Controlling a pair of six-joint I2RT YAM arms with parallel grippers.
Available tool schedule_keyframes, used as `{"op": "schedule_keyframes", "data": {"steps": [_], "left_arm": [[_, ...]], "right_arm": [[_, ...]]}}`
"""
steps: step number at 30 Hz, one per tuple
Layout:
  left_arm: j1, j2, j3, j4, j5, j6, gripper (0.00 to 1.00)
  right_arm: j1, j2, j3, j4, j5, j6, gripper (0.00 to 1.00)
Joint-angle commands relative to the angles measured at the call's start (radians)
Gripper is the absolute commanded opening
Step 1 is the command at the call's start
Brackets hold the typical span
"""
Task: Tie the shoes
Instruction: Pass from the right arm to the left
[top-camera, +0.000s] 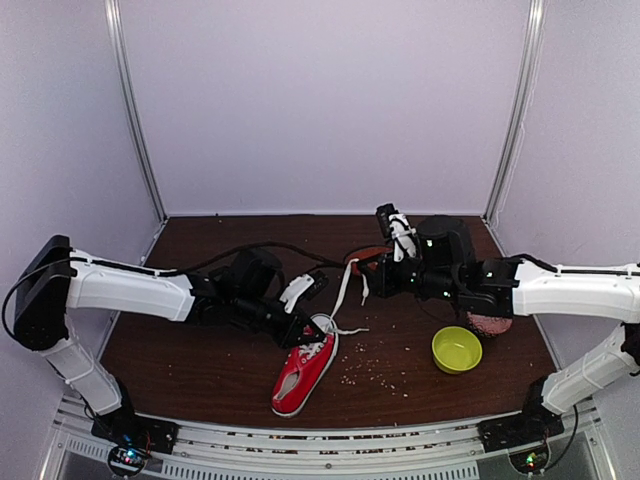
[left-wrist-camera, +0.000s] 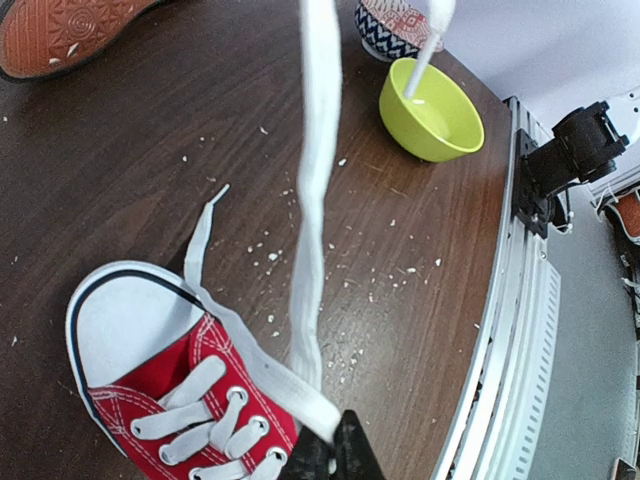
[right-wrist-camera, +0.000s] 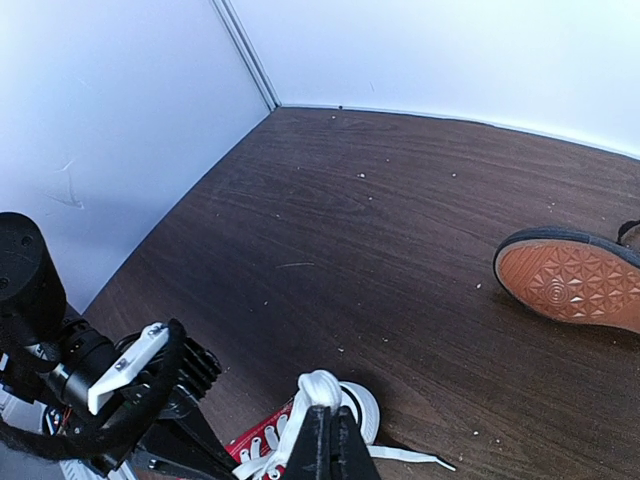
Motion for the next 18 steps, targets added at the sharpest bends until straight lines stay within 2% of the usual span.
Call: {"op": "schedule_keyframes", "data": {"steps": [1, 18], "left_arm": [[0.007, 0.029, 0.050, 0.022, 0.010, 0.010, 0.08], [0.015, 0.085, 0.110, 0.016, -0.001, 0.009, 0.15]], "right_arm": [[-0.011, 0.013, 0.027, 0.026, -0.032, 0.008, 0.00], [-0.021, 0.018, 0.014, 0.053, -0.068, 0.024, 0.00]]}}
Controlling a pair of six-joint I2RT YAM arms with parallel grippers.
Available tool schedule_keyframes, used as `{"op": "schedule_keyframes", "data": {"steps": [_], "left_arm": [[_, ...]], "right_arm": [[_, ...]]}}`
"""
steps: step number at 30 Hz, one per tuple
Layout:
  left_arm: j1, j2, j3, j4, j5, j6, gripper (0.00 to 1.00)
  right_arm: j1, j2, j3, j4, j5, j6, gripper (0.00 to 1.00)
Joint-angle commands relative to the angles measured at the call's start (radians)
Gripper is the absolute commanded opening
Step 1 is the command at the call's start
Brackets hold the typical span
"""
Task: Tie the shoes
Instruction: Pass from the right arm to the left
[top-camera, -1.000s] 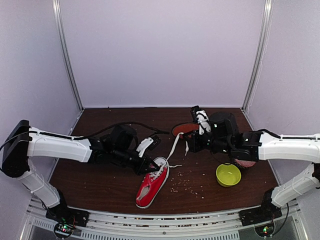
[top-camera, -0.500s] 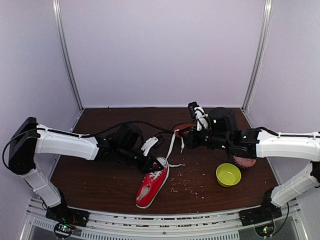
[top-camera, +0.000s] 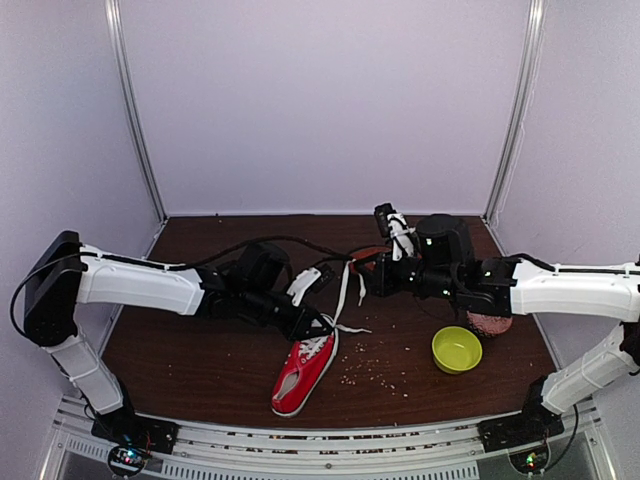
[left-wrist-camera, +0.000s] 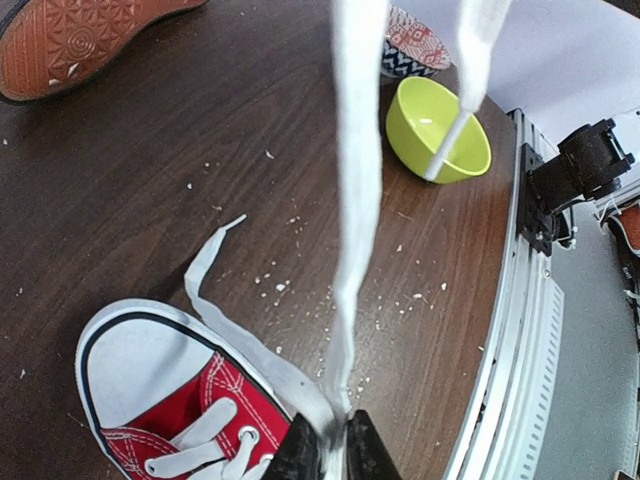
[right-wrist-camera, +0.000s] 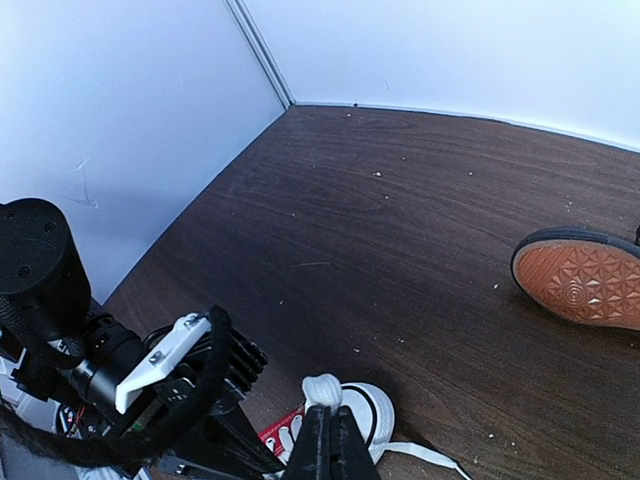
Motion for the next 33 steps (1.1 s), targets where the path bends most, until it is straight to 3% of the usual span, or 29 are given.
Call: {"op": "schedule_keyframes", "data": {"steps": [1, 14, 20, 33], "left_arm": [[0.008, 0.026, 0.036, 0.017, 0.004, 0.009, 0.15], [0.009, 0.050, 0.052, 0.050, 0.014, -0.010, 0.15], [0.009, 0.054, 0.047, 0.081, 0.031, -0.021, 0.00], [0.019, -0.073, -0.098, 0.165, -0.023, -0.050, 0.00]], "right_arm": [[-0.010, 0.006, 0.011, 0.031, -0.019, 0.013, 0.00], [-0.013, 0.012, -0.004, 0.048, -0.031, 0.025, 0.00], [-0.013, 0.021, -0.008, 0.052, -0.031, 0.028, 0.00], [-0.011, 0.188, 0.065, 0.118, -0.103, 0.061, 0.00]]}}
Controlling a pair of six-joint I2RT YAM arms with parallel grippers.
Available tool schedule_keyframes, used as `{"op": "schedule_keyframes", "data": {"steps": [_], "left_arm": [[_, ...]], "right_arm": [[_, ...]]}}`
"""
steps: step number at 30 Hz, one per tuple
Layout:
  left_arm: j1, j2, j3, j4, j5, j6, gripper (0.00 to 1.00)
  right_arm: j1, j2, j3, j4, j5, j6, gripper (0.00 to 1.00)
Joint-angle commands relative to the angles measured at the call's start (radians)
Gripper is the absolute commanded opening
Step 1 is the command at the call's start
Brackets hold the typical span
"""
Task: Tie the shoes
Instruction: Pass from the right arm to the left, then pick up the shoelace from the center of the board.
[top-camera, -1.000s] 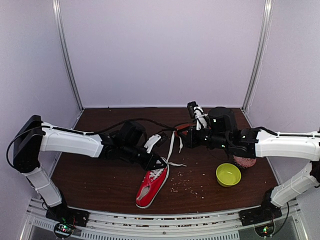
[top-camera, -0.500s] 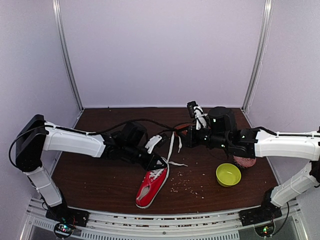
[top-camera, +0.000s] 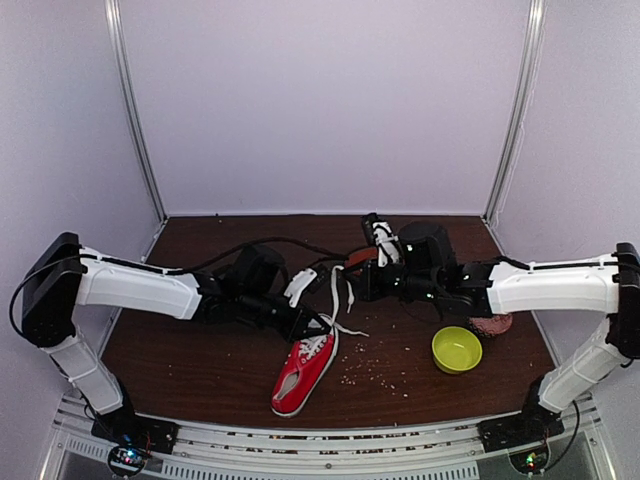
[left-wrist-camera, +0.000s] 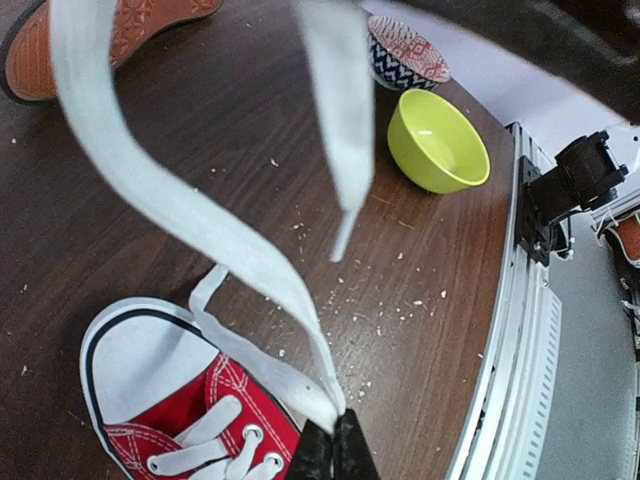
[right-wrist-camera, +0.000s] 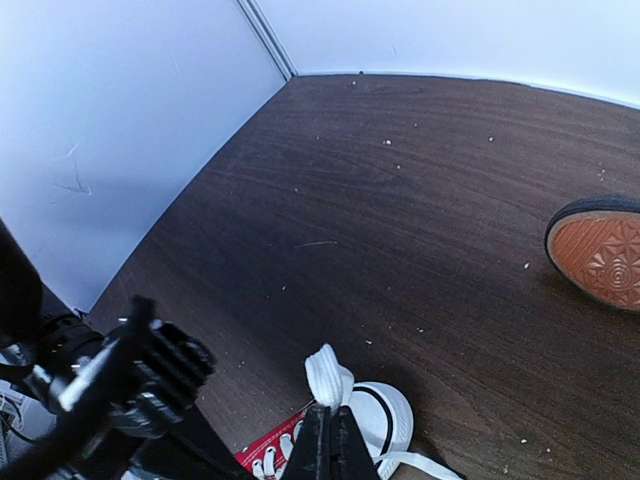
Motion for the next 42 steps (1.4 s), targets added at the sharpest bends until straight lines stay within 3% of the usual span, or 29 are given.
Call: {"op": "schedule_keyframes", "data": {"steps": [1, 9, 10, 13, 17, 20, 23, 28, 34, 42], "left_arm": [[0.014, -0.072, -0.065, 0.092, -0.022, -0.028, 0.00], [0.015, -0.091, -0.131, 0.161, -0.023, -0.084, 0.00], [0.014, -0.092, -0.137, 0.174, -0.028, -0.096, 0.00], [0.015, -0.097, -0.154, 0.208, -0.047, -0.129, 0.00], [0.015, -0.114, -0.184, 0.234, -0.111, -0.177, 0.00], [0.014, -0.113, -0.188, 0.241, -0.121, -0.193, 0.00], [0.014, -0.106, -0.184, 0.235, -0.118, -0.197, 0.00], [0.014, -0.106, -0.178, 0.217, -0.124, -0.194, 0.00], [0.014, -0.102, -0.167, 0.201, -0.119, -0.177, 0.00], [0.014, -0.095, -0.138, 0.156, -0.118, -0.151, 0.00]], "right_arm": [[-0.005, 0.103, 0.085, 0.045, -0.061, 0.020, 0.00], [0.003, 0.341, 0.276, 0.015, -0.119, 0.008, 0.00], [0.003, 0.368, 0.306, -0.008, -0.121, 0.002, 0.04], [-0.004, 0.437, 0.372, -0.070, -0.113, -0.013, 0.28], [-0.054, 0.421, 0.335, -0.063, -0.099, 0.005, 0.55], [-0.110, 0.351, 0.233, -0.020, -0.123, 0.007, 0.67], [-0.155, 0.266, 0.121, -0.003, -0.150, -0.021, 0.73], [-0.172, 0.179, -0.041, -0.012, -0.198, -0.095, 0.68], [-0.168, 0.193, -0.172, 0.086, -0.353, -0.112, 0.59], [-0.153, 0.292, -0.098, 0.030, -0.429, -0.174, 0.55]]}}
